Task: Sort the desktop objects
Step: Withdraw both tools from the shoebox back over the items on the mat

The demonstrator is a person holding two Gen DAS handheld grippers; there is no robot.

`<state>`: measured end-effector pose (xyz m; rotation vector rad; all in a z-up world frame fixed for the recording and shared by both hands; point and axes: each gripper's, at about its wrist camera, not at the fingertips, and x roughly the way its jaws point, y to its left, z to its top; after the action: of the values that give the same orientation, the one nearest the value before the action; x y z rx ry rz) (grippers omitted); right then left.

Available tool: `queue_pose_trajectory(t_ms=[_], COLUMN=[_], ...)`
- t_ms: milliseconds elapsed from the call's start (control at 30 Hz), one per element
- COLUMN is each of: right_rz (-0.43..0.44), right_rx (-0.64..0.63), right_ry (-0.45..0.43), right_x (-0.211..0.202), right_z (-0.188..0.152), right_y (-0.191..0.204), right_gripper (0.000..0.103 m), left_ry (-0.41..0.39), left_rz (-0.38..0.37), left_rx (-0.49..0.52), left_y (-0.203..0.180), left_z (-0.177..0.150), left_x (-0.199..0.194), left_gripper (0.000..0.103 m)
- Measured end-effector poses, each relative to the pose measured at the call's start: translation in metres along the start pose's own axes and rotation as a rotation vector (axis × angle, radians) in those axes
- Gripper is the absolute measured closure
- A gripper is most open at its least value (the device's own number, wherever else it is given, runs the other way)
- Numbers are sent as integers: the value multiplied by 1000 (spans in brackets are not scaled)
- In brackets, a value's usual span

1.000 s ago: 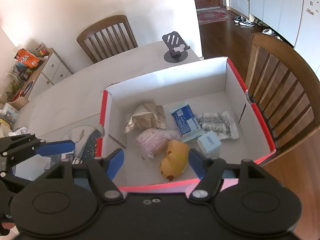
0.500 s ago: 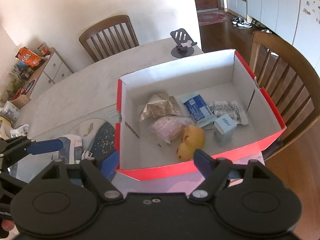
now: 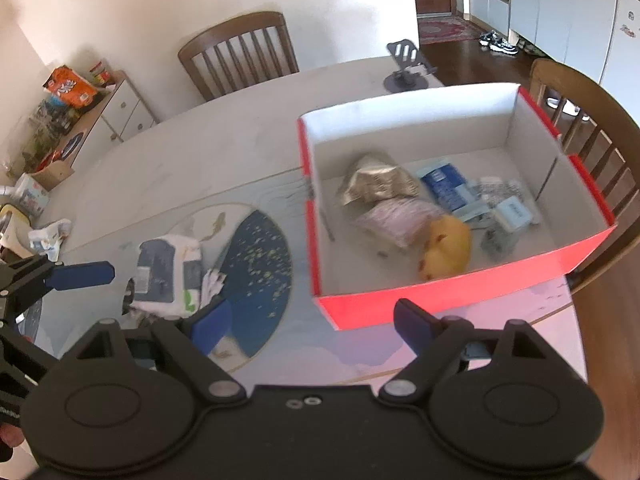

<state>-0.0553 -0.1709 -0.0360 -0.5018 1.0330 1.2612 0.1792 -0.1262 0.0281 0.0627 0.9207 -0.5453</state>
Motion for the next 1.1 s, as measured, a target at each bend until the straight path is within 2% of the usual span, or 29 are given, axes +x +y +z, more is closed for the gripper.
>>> queue_pose_trajectory(t_ms=[600,1100], right_rz=[-19,-21], right_rx=[34,50], right_ry=[46,120], right_x=[39,83], right_z=[-12,-17], right_y=[60,79], right_gripper=[14,14], left_ry=[83,108], left_rz=[64,84], left_rx=[-97,-183], left_y=[72,105], left_z=[-52,-82], left_x=[-5,12], left_gripper=[1,1])
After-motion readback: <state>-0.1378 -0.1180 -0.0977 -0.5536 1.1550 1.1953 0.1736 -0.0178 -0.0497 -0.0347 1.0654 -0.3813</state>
